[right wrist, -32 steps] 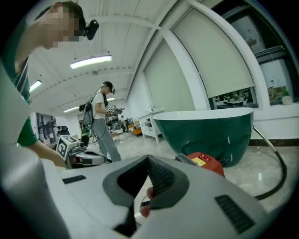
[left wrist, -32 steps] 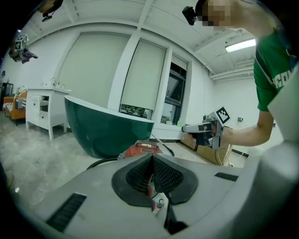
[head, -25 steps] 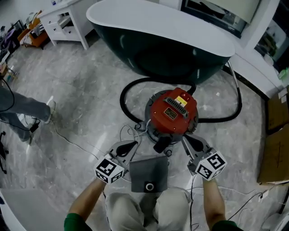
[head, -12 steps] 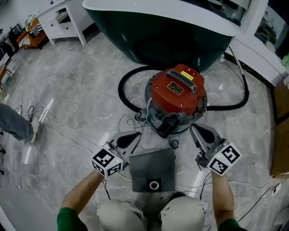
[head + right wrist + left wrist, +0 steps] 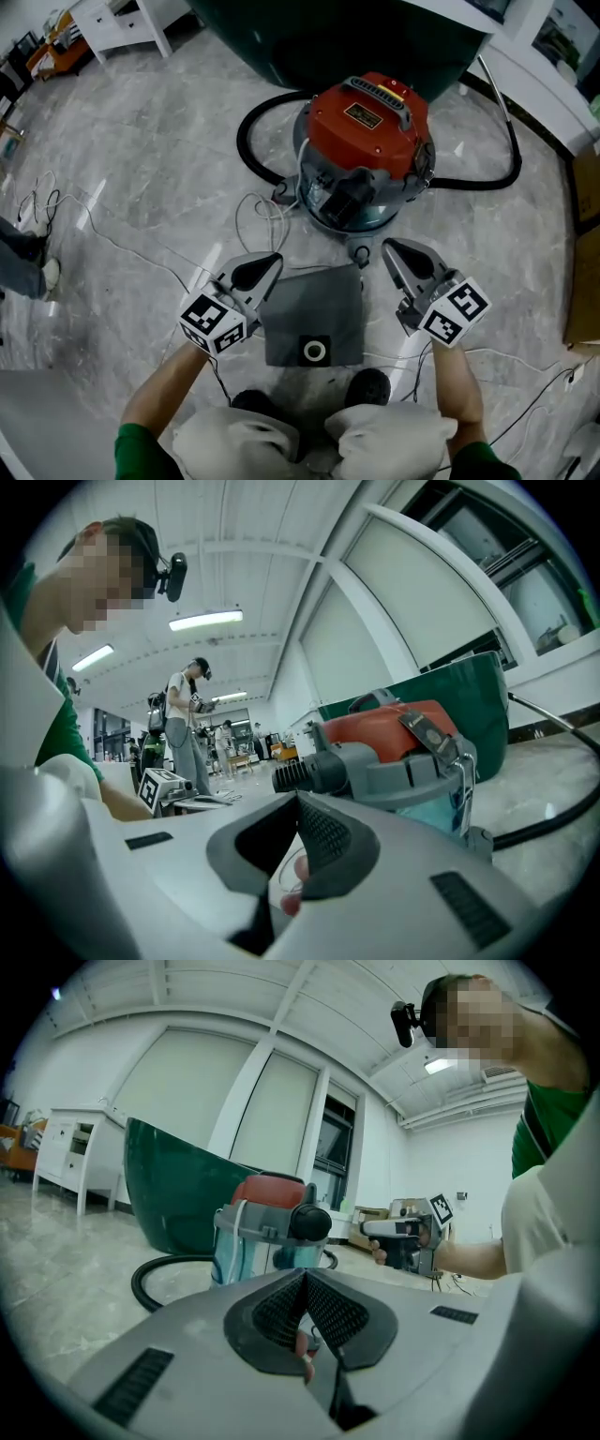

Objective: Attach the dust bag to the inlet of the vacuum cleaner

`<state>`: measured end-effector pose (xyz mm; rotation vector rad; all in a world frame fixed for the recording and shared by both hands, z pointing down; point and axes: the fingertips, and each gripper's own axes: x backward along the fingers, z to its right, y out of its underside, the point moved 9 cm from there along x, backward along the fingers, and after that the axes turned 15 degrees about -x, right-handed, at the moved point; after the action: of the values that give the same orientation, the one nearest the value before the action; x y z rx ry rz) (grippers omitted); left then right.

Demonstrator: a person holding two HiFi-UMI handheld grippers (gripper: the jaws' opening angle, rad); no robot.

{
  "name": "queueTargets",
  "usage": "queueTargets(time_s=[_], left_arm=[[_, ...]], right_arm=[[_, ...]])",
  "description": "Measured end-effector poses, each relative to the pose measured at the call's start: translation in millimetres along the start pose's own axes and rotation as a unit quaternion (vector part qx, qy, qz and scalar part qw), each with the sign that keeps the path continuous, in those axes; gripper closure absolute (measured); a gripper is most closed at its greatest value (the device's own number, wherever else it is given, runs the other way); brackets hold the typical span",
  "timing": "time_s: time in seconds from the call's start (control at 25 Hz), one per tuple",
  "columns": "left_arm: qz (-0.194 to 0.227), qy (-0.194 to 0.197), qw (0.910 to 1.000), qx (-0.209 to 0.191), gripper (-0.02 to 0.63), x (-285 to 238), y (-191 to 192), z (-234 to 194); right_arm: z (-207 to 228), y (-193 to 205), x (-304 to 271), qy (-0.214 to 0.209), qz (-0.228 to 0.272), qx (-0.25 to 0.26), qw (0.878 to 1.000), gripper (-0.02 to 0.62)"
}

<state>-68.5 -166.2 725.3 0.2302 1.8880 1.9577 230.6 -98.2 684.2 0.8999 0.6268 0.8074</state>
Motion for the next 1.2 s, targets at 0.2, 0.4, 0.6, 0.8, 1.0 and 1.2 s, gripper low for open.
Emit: queueTargets(time_s=[0.2, 0.4, 0.6, 0.8, 1.0, 1.2], left_arm=[[-0.004, -0.006, 0.9999, 0.008, 0.611, 1.0, 19.7, 15.2], [-0.014, -0.008, 0.9998, 0.013, 0.611, 3.1, 41.1, 29.4], [-0.025, -0.001, 0.9995, 0.02, 0.611, 6.3, 64.6, 47.7], [-0.042, 0.009, 0.9987, 0.028, 0.611, 10.2, 87.2, 62.9], [-0.053, 0.02, 0.9975, 0.043, 0.611, 11.4, 104.8, 73.8], [-0.072, 0.037, 0.9947, 0.063, 0.611, 13.9, 124.8, 82.8]], right_arm=[[10.2, 36.8, -0.2, -0.001, -0.027, -0.012, 1.0, 0.589], [16.7, 76.0, -7.7, -0.013, -0.065, -0.018, 0.998, 0.589], [16.3, 110.3, -14.3, -0.025, -0.109, -0.014, 0.994, 0.589], [17.2, 141.3, -19.8, -0.028, -0.145, -0.022, 0.989, 0.589], [12.6, 166.4, -21.5, -0.035, -0.177, -0.027, 0.983, 0.589], [6.8, 191.9, -17.2, -0.04, -0.215, -0.027, 0.975, 0.589]])
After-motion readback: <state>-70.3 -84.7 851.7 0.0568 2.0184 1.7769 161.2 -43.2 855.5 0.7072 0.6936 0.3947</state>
